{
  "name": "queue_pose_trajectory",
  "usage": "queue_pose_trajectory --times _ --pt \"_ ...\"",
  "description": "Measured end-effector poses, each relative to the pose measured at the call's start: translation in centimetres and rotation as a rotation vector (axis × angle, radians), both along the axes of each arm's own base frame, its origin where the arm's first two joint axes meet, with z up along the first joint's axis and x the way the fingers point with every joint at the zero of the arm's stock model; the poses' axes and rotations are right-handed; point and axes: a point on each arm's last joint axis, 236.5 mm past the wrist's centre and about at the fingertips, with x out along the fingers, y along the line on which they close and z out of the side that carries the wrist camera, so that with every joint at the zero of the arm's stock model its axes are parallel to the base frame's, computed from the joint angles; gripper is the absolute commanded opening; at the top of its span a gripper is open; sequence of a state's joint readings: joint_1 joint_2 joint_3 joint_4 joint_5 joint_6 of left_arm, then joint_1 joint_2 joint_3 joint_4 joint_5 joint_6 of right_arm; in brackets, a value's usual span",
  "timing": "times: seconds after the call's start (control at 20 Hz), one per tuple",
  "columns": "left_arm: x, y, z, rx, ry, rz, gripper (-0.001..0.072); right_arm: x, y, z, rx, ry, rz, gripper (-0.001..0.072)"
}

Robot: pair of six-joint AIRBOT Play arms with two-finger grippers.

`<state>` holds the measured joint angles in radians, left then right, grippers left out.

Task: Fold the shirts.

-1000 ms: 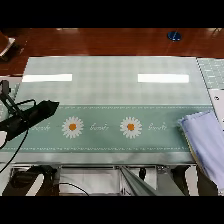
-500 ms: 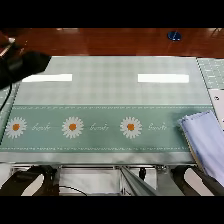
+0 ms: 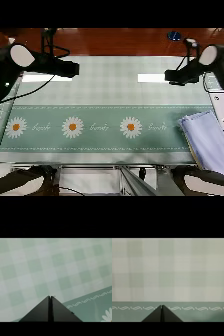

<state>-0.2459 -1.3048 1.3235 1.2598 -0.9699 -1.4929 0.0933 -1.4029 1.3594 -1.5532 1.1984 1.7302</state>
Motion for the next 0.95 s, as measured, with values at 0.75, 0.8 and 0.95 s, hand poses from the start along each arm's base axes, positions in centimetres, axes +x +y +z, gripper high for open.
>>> queue_pose_trajectory --times 0.75,0.8,0.95 --pt "0.2 0.1 -4.3 0.054 0.097 -0.007 0.0020 0.0 0.1 -2.0 -0.048 0.047 0.020 0.0024" --pt "0.2 0.1 -4.5 0.055 0.103 -0.008 0.0019 0.0 0.1 -2.0 -0.048 0.047 0.020 0.0024" --pt "0.3 0.1 -5.3 0.059 0.120 -0.007 0.0020 0.0 0.1 -2.0 -0.049 0.047 0.020 0.0024"
